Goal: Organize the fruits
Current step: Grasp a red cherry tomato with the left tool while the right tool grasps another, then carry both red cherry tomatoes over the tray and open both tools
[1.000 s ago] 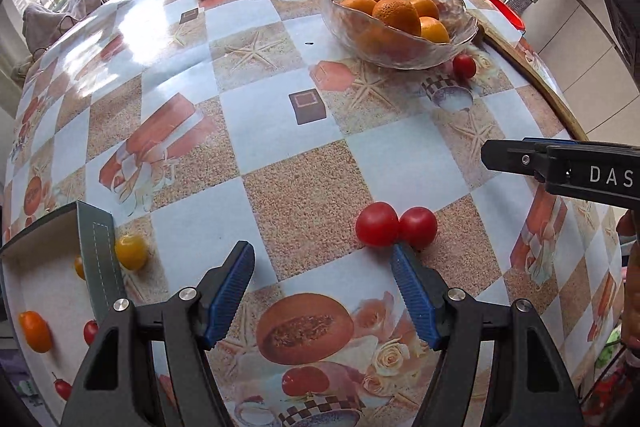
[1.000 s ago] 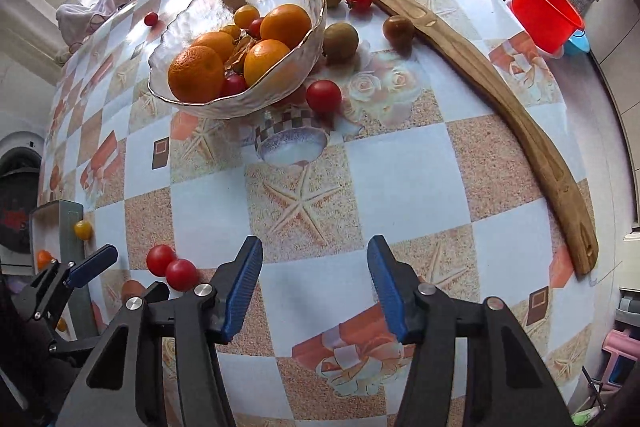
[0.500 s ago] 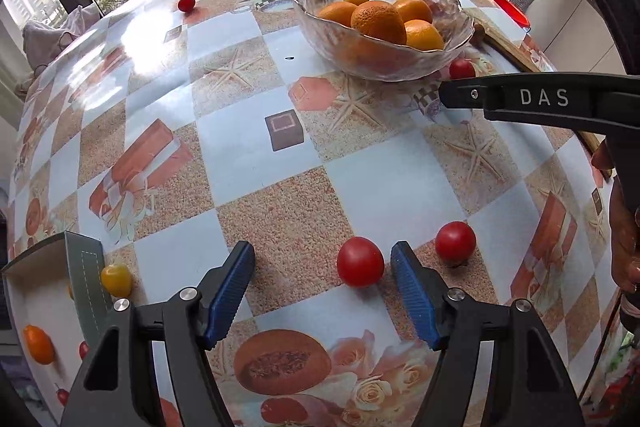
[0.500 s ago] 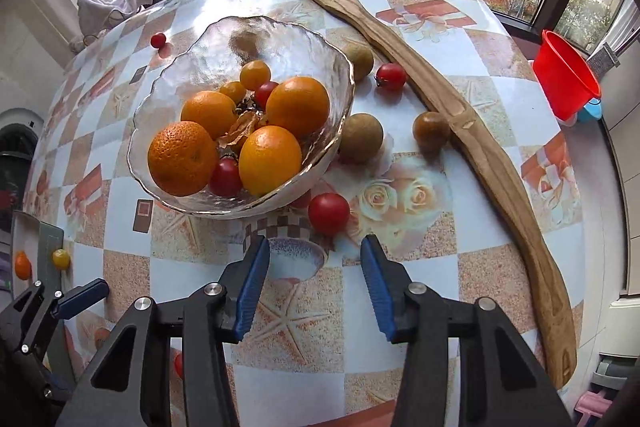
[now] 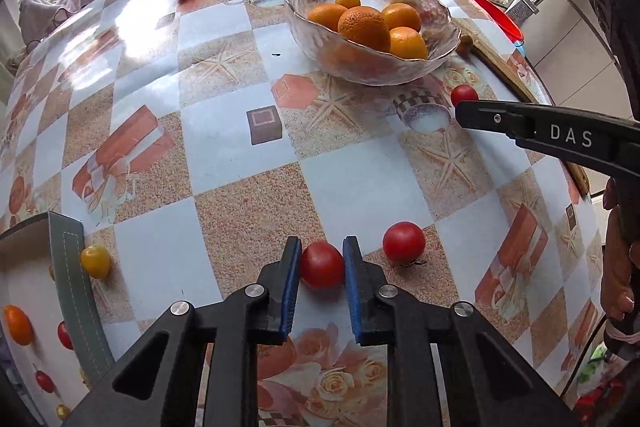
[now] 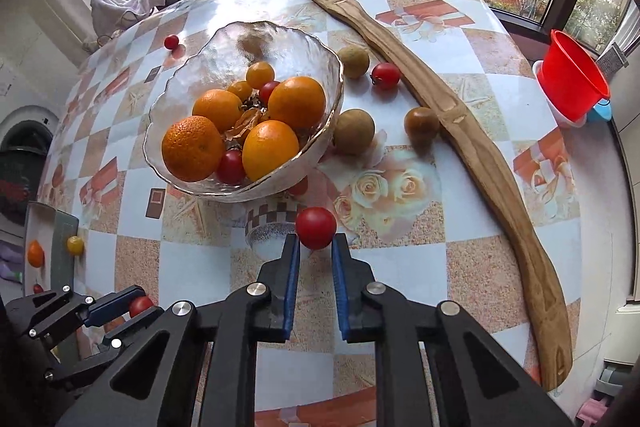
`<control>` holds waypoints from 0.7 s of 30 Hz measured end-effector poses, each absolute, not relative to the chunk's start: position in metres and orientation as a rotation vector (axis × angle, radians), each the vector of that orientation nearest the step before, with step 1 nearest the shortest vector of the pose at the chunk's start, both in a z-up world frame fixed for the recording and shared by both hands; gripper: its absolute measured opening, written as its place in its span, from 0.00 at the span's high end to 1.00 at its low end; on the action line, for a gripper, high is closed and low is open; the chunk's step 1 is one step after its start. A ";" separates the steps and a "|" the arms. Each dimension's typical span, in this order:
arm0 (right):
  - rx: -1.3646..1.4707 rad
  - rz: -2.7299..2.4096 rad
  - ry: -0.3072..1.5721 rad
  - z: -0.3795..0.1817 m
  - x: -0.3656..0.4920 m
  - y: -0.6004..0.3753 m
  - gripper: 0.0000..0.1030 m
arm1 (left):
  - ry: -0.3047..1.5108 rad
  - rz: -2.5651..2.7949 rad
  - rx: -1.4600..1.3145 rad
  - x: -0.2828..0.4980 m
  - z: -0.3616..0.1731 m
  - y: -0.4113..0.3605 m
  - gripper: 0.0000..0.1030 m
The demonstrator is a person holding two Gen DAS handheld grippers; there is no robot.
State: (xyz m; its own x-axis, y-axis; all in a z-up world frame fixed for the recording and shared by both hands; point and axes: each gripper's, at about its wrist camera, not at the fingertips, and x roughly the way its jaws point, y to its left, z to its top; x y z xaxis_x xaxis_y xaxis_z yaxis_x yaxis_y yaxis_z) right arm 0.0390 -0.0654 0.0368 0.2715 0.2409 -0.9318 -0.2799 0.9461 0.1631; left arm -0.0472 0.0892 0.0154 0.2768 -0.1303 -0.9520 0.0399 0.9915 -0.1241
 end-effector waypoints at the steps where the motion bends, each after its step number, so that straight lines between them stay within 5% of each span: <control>1: -0.021 0.349 1.257 0.037 0.036 -0.068 0.83 | 1.292 -0.111 -0.112 -0.049 0.015 0.093 0.78; 21: 0.022 0.382 1.340 0.064 -0.021 -0.064 0.83 | 1.302 -0.060 -0.207 -0.085 0.051 0.127 0.78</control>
State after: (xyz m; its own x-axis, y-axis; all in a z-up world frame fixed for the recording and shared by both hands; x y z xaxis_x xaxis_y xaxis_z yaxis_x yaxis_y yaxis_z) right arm -0.0209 -0.0640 0.0642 0.1769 0.2820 -0.9430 -0.2571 0.9380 0.2323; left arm -0.0847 0.1270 0.0513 0.2671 -0.1605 -0.9502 -0.0721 0.9799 -0.1858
